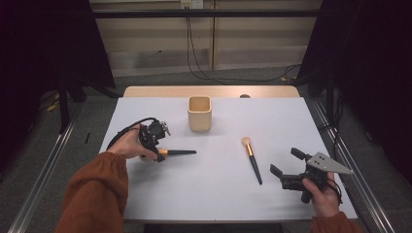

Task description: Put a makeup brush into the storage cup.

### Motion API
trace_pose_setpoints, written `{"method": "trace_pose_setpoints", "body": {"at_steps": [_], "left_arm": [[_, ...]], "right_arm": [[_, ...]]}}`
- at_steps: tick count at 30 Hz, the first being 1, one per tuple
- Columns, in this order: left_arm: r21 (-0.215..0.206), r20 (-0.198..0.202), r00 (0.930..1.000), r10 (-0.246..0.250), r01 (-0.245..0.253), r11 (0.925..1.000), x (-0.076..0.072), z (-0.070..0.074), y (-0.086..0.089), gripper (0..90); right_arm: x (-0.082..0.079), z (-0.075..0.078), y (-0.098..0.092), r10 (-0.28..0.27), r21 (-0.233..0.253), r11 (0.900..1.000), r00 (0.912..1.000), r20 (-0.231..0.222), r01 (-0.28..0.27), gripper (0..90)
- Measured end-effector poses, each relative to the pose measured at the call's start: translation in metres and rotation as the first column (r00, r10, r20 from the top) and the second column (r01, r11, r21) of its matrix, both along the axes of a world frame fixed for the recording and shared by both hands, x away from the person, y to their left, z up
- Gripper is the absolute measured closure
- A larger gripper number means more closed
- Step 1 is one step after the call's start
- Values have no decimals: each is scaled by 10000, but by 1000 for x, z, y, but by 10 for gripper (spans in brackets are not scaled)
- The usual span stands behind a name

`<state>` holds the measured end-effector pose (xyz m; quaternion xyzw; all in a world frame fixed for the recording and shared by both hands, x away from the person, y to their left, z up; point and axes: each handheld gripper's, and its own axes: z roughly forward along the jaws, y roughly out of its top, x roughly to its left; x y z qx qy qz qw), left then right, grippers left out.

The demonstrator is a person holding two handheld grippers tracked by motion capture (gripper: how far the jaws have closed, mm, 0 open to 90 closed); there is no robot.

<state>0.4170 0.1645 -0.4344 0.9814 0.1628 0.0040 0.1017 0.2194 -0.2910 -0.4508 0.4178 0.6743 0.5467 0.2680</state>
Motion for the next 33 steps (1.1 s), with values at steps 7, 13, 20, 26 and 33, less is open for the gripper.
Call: {"method": "trace_pose_setpoints", "body": {"at_steps": [7, 13, 20, 26, 33], "left_arm": [[225, -379, 9993, -25, 34, 9997, 7, -5, 0, 363], [586, -389, 9992, 36, -13, 9983, 9, -8, -3, 476], [843, -594, 9982, 60, -9, 9964, 11, -11, -6, 545], [1055, -705, 9975, 100, -25, 9944, 11, -10, -9, 620], [1637, -784, 9969, -35, 163, 9864, 11, -10, -18, 657]], "right_arm": [[0, -1, 0, 41, -47, 10000, 9999, -101, -41, 0], [0, -1, 0, -2, -16, 10000, 9999, -109, 2, 0], [1, -2, 0, 9, -39, 10000, 9998, -195, -9, 0], [0, -3, 0, 80, -157, 9998, 9992, -379, -86, 0], [0, -4, 0, 135, -219, 9997, 9991, -412, -144, 0]]}}
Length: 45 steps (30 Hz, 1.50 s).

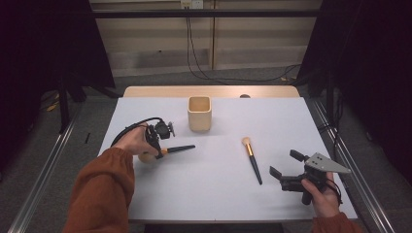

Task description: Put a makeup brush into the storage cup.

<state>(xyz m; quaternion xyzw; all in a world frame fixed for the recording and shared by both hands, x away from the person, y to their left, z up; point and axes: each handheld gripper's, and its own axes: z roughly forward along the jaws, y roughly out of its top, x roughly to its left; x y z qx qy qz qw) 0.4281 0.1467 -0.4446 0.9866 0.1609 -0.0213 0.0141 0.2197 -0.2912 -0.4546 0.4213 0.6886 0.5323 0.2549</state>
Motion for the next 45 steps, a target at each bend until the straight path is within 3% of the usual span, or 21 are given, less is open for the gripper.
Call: {"method": "trace_pose_setpoints", "body": {"at_steps": [7, 10, 14, 15, 19, 21, 22, 23, 25, 26, 30, 35, 37, 39, 41, 42, 45], "left_arm": [[-134, 114, 9997, 202, -200, 9997, -2, 0, 2, 665], [-131, -107, 9992, 385, -386, 9992, -3, 1, 4, 666], [-491, -138, 9970, 759, -765, 9959, -3, 2, 8, 667], [-510, 16, 9971, 765, -763, 9958, -3, 2, 10, 667], [-1208, -98, 9920, 1261, -1264, 9846, -3, 3, 18, 668], [-1577, -173, 9868, 1611, -1618, 9741, -4, 4, 23, 668], [-1568, -205, 9879, 1538, -1551, 9754, -3, 6, 25, 668], [-1746, -197, 9845, 1742, -1750, 9690, -4, 7, 27, 668], [-1888, -133, 9827, 1845, -1837, 9647, -5, 9, 30, 668], [-1920, -250, 9846, 1727, -1743, 9658, -4, 11, 33, 668], [-2441, -103, 9834, 1813, -1783, 9532, -7, 17, 41, 668], [-3033, -89, 9748, 2229, -2150, 9283, -10, 22, 49, 668], [-3234, -179, 9751, 2212, -2150, 9215, -13, 23, 51, 668], [-3569, -21, 9725, 2330, -2183, 9083, -17, 25, 52, 668], [-3947, -9, 9714, 2372, -2183, 8925, -20, 26, 53, 668], [-4193, 25, 9673, 2537, -2293, 8784, -23, 26, 52, 667], [-4610, 5, 9601, 2796, -2479, 8521, -27, 28, 54, 667]], "right_arm": [[0, 0, 0, 21, -21, 10000, 10000, -2, -21, 0], [0, 0, 0, -1, 11, 10000, 10000, -21, 1, 0], [1, 0, 0, 14, -28, 10000, 10000, -39, -14, 0], [1, 0, 0, 8, -30, 10000, 10000, -32, -8, 0], [1, 0, 0, 43, -65, 10000, 10000, -43, -43, 0], [1, 0, 0, 47, -42, 10000, 10000, -54, -47, 0], [1, 0, 0, 37, -46, 10000, 10000, -52, -37, 0], [1, 0, 0, 35, -48, 10000, 10000, -51, -35, 0], [1, 0, 0, 16, -34, 10000, 10000, -51, -17, 0], [1, 0, 0, 12, -30, 10000, 10000, -54, -12, 0], [1, 0, 0, 0, -38, 10000, 10000, -65, -1, 0], [1, 0, 0, -3, -37, 10000, 10000, -47, 3, 0], [1, 0, 0, -22, -23, 10000, 10000, -63, 22, 0], [2, 0, 0, -20, -30, 10000, 10000, -64, 19, 0], [2, 0, 0, -13, -31, 10000, 10000, -57, 13, 0], [2, 0, 0, -26, -28, 10000, 10000, -62, 26, 0], [1, 0, 0, -34, -20, 10000, 10000, -53, 34, 0]]}}
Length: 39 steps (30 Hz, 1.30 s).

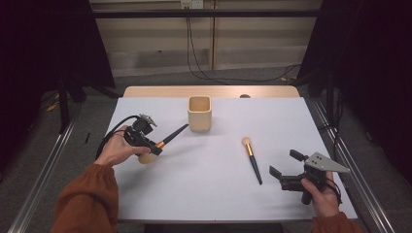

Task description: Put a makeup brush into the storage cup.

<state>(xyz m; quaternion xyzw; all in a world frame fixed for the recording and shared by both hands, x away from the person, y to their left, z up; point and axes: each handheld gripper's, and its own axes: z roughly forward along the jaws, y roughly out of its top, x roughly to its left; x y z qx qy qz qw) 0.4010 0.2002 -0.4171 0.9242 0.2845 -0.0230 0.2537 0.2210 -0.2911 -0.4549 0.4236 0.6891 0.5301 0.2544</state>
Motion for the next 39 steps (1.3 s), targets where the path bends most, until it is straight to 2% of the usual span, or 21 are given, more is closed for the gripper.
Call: {"method": "trace_pose_setpoints", "body": {"at_steps": [4, 5, 8, 14, 16, 18, 23, 26, 30, 31, 33, 36, 37, 39], "left_arm": [[-716, 196, 9993, 318, -303, 9970, -2, 2, 7, 667], [-877, 141, 9991, 411, -397, 9954, -2, 2, 8, 667], [-1119, 346, 9985, 420, -378, 9930, -5, 5, 11, 667], [-2010, 884, 9935, 720, -530, 9782, -12, 11, 14, 667], [-2283, 1160, 9895, 867, -584, 9718, -15, 12, 15, 667], [-2471, 1618, 9804, 1123, -699, 9665, -19, 13, 15, 667], [-2982, 1822, 9720, 1481, -889, 9504, -24, 10, 18, 667], [-3097, 1933, 9693, 1522, -869, 9468, -29, 9, 18, 667], [-3461, 1974, 9710, 1351, -599, 9363, -37, 10, 12, 667], [-3457, 1990, 9720, 1249, -496, 9370, -38, 11, 11, 667], [-3553, 1930, 9743, 1165, -412, 9338, -40, 10, 7, 667], [-3370, 1924, 9759, 1027, -325, 9409, -43, 9, 2, 667], [-3389, 1887, 9771, 979, -287, 9404, -44, 8, 0, 666], [-3580, 1747, 9798, 968, -284, 9333, -44, 5, -2, 667]], "right_arm": [[0, 0, 0, 1, 1, 10000, 10000, -15, -1, 0], [0, 0, 0, 4, -1, 10000, 10000, -8, -4, 0], [0, 0, 0, 3, 7, 10000, 10000, -15, -3, 0], [0, 0, 0, 33, 17, 10000, 10000, -9, -33, 0], [0, 0, 0, 63, 24, 10000, 10000, -8, -63, 0], [0, 0, 0, 47, 54, 10000, 10000, -12, -47, 0], [0, 0, 0, 32, 62, 10000, 10000, -28, -32, 0], [0, 0, 0, 46, 60, 10000, 10000, -21, -45, 0], [1, 0, 1, 17, 127, 9999, 10000, -33, -17, 0], [1, 0, 1, 36, 102, 9999, 10000, -9, -36, 0], [1, 0, 2, 60, 115, 9999, 10000, 6, -60, 0], [0, 1, 2, 62, 130, 9999, 10000, 23, -62, 0], [0, 1, 1, 58, 117, 9999, 10000, 28, -58, 0], [1, 0, 0, 52, 64, 10000, 10000, 8, -52, 0]]}}
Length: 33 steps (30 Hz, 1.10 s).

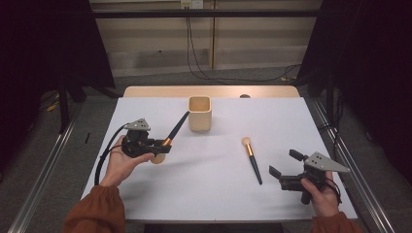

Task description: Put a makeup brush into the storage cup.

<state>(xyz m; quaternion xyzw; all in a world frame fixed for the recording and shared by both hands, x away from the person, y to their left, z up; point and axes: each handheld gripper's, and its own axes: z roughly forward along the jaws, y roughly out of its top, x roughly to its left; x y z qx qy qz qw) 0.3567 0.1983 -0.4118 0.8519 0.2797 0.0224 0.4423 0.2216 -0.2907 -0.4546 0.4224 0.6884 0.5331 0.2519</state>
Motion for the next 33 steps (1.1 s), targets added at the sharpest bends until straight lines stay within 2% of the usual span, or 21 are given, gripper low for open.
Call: {"method": "trace_pose_setpoints", "body": {"at_steps": [2, 6, 13, 17, 23, 25, 28, 32, 33], "left_arm": [[40, 24, 10000, -60, 60, 10000, -2, -1, -4, 667], [131, 121, 9986, -516, 514, 9986, -9, -1, -11, 666], [-8, -99, 9943, -1062, 1062, 9943, -13, 1, -24, 666], [218, -25, 9921, -1252, 1252, 9919, -18, 4, -33, 666], [512, -45, 9818, -1900, 1900, 9805, -28, 9, -45, 667], [614, -7, 9817, -1904, 1901, 9798, -30, 9, -49, 667], [616, -129, 9779, -2087, 2091, 9760, -31, 9, -56, 667], [905, -182, 9718, -2353, 2359, 9675, -31, 10, -64, 667], [915, -219, 9719, -2342, 2352, 9676, -32, 11, -66, 667]], "right_arm": [[0, 0, 0, -73, 40, 10000, 10000, -20, 73, 2], [0, 0, 0, -98, 58, 9999, 9999, 35, 97, 2], [-1, 1, 6, 389, -70, 9992, 9991, 164, -388, 1], [-2, 2, 8, 539, -40, 9985, 9984, 150, -538, 0], [-3, 2, 16, 1005, 16, 9949, 9949, 100, -1005, 0], [-3, 2, 19, 1226, -33, 9924, 9924, 46, -1226, 9], [-2, 3, 24, 1492, -19, 9888, 9888, 15, -1492, 9], [2, 8, 31, 1738, -103, 9848, 9847, 95, -1737, 9], [3, 10, 33, 1914, -104, 9815, 9814, 144, -1912, 9]]}}
